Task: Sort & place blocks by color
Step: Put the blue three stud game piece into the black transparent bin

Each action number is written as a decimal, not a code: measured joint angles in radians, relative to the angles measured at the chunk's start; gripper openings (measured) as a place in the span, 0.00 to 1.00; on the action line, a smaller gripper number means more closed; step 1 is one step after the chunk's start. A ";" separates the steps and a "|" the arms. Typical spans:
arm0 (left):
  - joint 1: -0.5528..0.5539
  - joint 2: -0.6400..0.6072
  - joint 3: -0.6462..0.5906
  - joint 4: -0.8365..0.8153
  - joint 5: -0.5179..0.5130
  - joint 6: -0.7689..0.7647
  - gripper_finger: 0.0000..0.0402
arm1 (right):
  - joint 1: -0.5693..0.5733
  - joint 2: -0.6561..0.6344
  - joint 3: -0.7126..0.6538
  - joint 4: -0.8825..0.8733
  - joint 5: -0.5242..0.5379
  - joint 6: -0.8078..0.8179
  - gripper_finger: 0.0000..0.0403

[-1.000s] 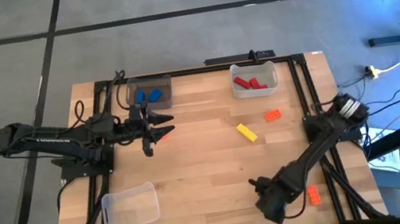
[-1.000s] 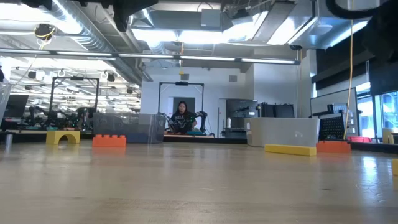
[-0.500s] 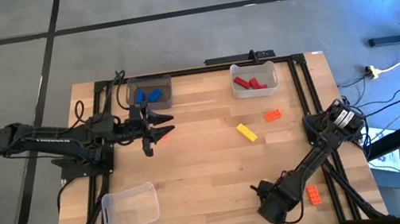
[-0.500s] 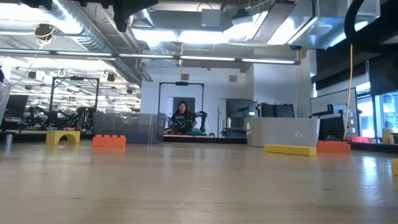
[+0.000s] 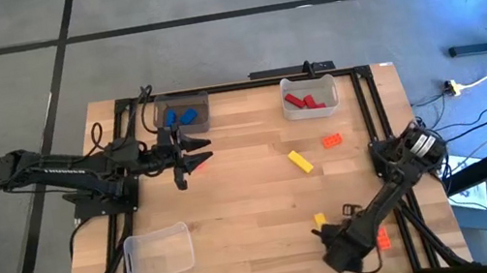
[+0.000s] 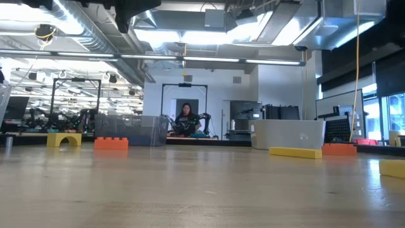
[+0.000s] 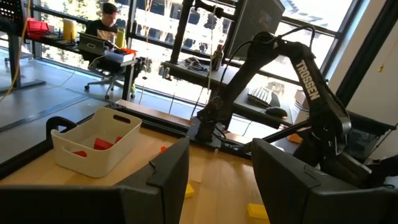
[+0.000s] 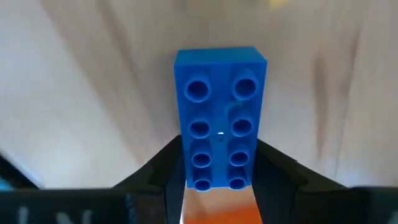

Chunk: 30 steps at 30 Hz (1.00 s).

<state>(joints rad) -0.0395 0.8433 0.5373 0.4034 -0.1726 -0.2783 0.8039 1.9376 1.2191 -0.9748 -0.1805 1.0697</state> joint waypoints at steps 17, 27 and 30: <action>0.000 0.000 0.000 0.001 -0.002 -0.003 0.41 | -0.168 -0.738 -0.575 0.892 0.197 0.085 0.35; 0.000 0.000 0.000 0.002 -0.002 -0.004 0.41 | -0.626 -0.637 -0.414 0.963 0.255 -0.435 0.35; 0.000 0.001 0.000 -0.002 -0.002 -0.063 0.41 | -0.693 -0.550 -0.288 0.881 0.272 -0.566 0.35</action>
<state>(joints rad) -0.0399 0.8440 0.5373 0.4015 -0.1749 -0.3415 0.1109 1.3875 0.9308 -0.0935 0.0913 0.5040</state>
